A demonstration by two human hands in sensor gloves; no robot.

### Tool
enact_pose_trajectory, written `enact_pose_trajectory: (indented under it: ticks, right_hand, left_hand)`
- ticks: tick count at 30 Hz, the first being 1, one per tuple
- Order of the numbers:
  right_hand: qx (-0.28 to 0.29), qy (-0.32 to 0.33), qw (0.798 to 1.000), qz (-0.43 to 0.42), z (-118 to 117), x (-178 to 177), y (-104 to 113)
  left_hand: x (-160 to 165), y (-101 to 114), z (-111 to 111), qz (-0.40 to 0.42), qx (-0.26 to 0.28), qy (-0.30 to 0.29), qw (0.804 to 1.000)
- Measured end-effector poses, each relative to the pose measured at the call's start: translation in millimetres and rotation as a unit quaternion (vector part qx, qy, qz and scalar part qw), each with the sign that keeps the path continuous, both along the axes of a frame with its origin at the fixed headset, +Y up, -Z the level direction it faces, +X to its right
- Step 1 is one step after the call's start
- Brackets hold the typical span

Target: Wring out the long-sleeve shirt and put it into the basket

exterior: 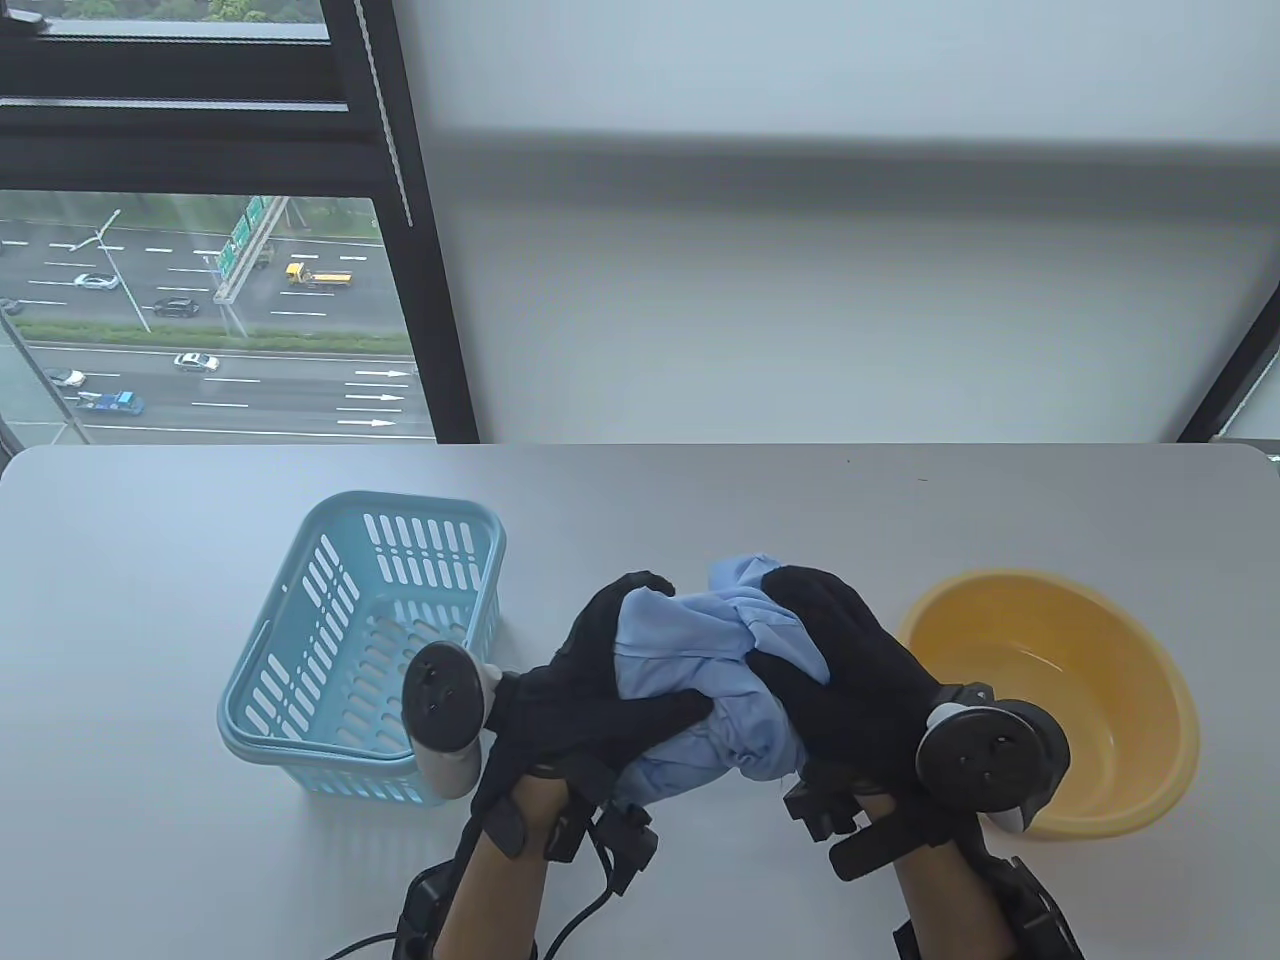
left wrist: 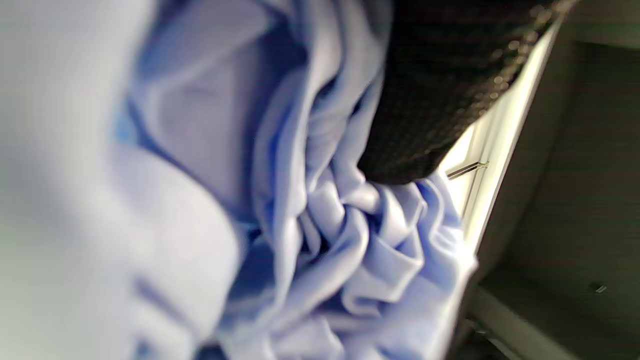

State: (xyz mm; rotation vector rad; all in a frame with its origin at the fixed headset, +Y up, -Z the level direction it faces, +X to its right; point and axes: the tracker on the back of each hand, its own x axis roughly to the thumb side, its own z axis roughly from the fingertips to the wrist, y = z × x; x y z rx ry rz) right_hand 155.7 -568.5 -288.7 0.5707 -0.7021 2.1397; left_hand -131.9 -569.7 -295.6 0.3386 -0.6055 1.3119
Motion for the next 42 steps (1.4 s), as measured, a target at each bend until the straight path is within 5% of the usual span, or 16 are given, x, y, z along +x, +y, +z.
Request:
enact_pose_trajectory:
  ticks: [5, 9, 13, 18, 23, 30, 34, 36, 42]
  right_hand:
    - [0.017, -0.028, 0.999, 0.009, 1.0, 8.7, 1.9]
    - [0.013, -0.02, 1.0, -0.006, 1.1, 11.9, 3.7]
    - [0.013, -0.023, 1.0, 0.006, 0.6, 9.7, 3.4]
    - [0.013, -0.019, 1.0, 0.01, 1.0, 8.8, 2.9]
    - [-0.004, -0.013, 1.0, 0.023, -0.2, 8.5, 2.0]
    - [-0.012, -0.026, 0.999, 0.044, -3.3, 9.1, 2.7]
    - [-0.004, -0.065, 0.993, 0.097, -2.4, 8.3, 6.1]
    - [0.01, -0.095, 0.988, 0.123, -2.7, 7.6, 6.1]
    - [0.015, -0.149, 0.968, 0.199, -11.5, -3.4, -4.0]
  left_hand:
    - [-46.5, 27.2, 35.8, -0.036, 0.083, 0.195, 0.977]
    - [-79.0, 37.9, 61.7, -0.081, 0.112, 0.363, 0.922]
    - [-95.1, 33.3, 62.1, -0.151, 0.078, 0.487, 0.856]
    - [-105.5, 12.1, 35.3, -0.216, -0.064, 0.534, 0.815]
    - [-113.8, -9.1, 12.6, -0.2, -0.137, 0.49, 0.837]
    - [-94.7, 6.0, 21.4, -0.21, -0.065, 0.492, 0.843]
    - [-69.7, 9.8, 17.3, -0.19, -0.04, 0.392, 0.899]
    - [-50.5, 8.8, 13.5, -0.197, -0.026, 0.359, 0.912]
    - [11.0, -2.6, 3.3, -0.309, 0.025, 0.336, 0.889]
